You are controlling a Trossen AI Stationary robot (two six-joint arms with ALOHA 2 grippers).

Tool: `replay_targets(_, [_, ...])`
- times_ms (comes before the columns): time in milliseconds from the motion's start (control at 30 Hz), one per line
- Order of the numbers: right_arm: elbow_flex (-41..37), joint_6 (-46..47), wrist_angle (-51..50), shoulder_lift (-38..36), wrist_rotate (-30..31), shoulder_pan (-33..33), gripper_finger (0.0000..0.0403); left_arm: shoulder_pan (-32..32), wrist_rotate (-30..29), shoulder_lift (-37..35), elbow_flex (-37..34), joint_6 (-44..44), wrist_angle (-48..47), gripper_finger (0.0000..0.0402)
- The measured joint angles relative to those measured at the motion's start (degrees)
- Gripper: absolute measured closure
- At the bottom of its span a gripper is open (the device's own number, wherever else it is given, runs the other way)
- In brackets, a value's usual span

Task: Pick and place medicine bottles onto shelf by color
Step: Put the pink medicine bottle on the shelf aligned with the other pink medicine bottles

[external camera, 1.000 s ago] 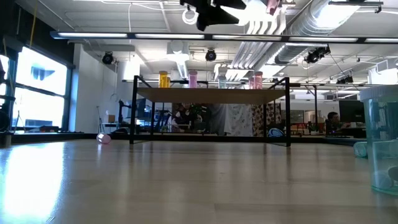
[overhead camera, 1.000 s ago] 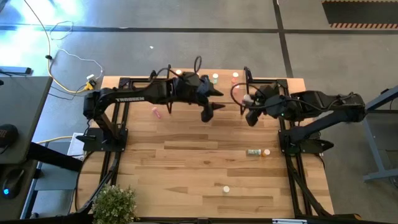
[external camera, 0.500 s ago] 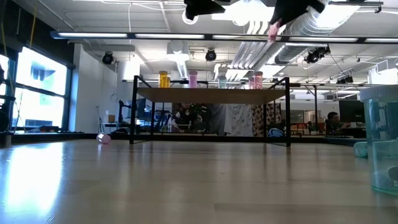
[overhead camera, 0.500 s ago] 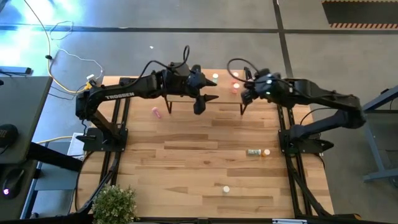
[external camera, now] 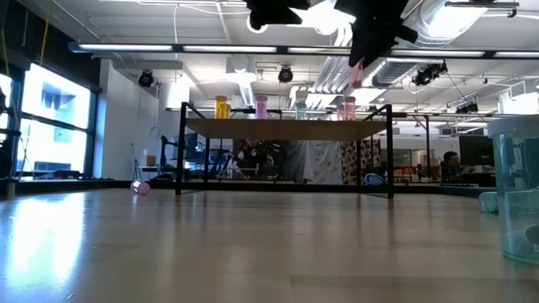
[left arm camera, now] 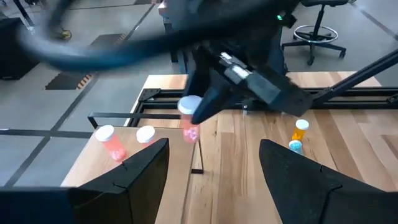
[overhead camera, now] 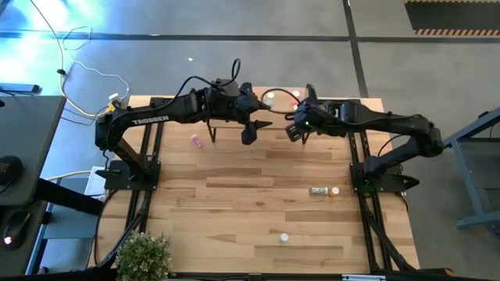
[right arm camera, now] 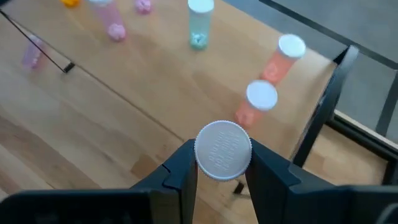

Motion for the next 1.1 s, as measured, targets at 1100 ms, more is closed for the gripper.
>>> replay_targets(1100, [-19.88, -21.80, 23.15, -10.64, -15.04, -7.53, 0.0299, 0.00, -2.84, 0.04, 0.00, 0.02, -1.10, 0.0161])
